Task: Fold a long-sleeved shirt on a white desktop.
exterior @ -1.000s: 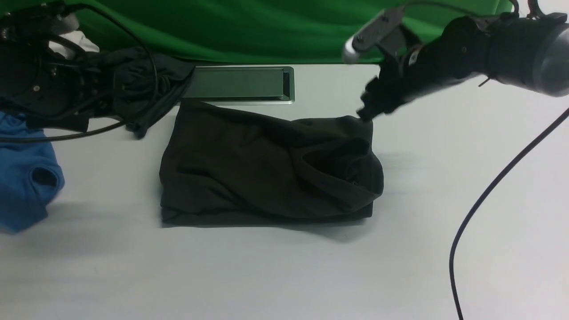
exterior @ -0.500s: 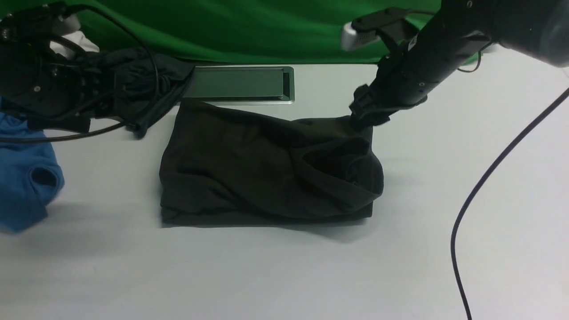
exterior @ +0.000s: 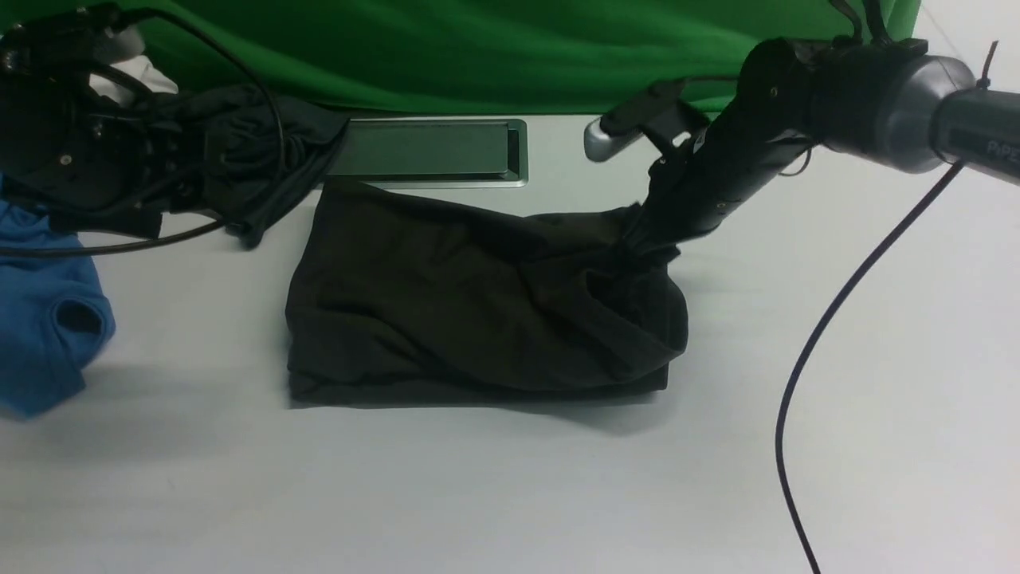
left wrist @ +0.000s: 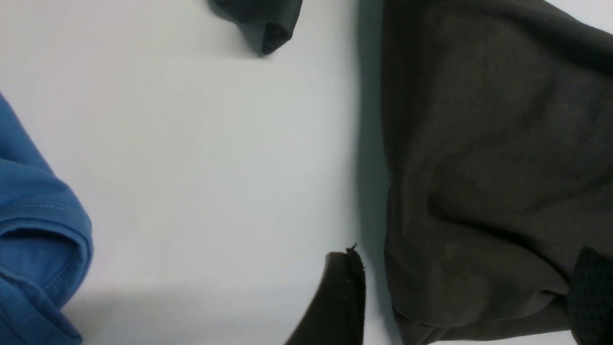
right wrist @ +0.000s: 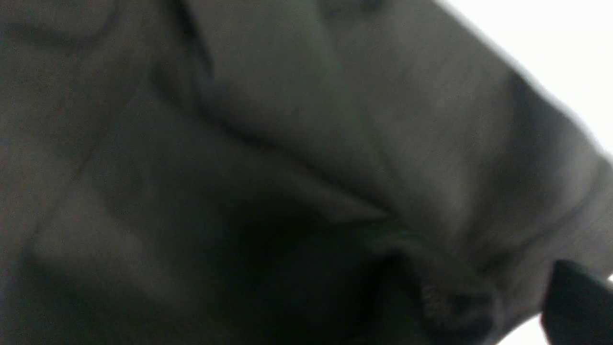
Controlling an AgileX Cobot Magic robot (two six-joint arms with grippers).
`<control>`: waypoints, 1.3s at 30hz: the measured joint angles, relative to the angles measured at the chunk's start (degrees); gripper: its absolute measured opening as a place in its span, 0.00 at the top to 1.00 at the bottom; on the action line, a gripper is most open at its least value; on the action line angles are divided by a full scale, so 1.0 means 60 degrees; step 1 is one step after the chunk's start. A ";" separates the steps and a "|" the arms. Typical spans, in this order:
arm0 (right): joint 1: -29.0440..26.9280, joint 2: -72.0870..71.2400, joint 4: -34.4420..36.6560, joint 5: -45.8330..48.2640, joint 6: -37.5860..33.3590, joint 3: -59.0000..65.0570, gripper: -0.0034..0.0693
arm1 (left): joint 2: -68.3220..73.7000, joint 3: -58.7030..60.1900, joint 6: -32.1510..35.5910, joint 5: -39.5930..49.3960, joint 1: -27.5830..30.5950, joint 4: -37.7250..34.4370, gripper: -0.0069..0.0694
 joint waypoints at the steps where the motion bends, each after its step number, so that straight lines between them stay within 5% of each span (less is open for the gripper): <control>1: 0.0000 -0.0009 0.0000 -0.0197 0.0000 0.0000 0.71 | 0.0000 0.0000 0.0000 0.0000 0.0000 0.0000 0.13; 6: 0.0000 -0.0108 -0.0071 -0.0796 -0.0009 -0.0108 0.91 | 0.0000 0.0000 0.0000 0.0007 0.0000 0.0000 0.13; 14: 0.0000 -0.0260 -0.0194 0.0005 0.0897 -0.0949 0.92 | 0.0000 0.0000 0.0000 0.0011 0.0000 -0.0032 0.13; 18: -0.0125 -0.0222 0.0010 0.1297 0.3122 -0.1104 0.69 | 0.0000 0.0000 0.0000 0.0011 0.0000 -0.0032 0.13; 21: -0.0400 -0.0113 0.0935 0.1593 0.3587 -0.1123 0.42 | 0.0000 0.0000 0.0000 0.0011 0.0000 -0.0032 0.13; 22: -0.0665 0.0020 0.1892 0.1672 0.3588 -0.1123 0.21 | 0.0000 0.0000 0.0000 0.0011 0.0000 -0.0032 0.13; 24: -0.0962 0.0190 0.2890 0.1706 0.3537 -0.1123 0.09 | 0.0000 0.0000 0.0000 0.0011 0.0000 -0.0032 0.13; 39: -0.1378 0.0862 0.4025 0.2761 0.3658 -0.1019 0.22 | 0.0000 0.0000 0.0233 0.0011 0.0000 -0.0043 0.13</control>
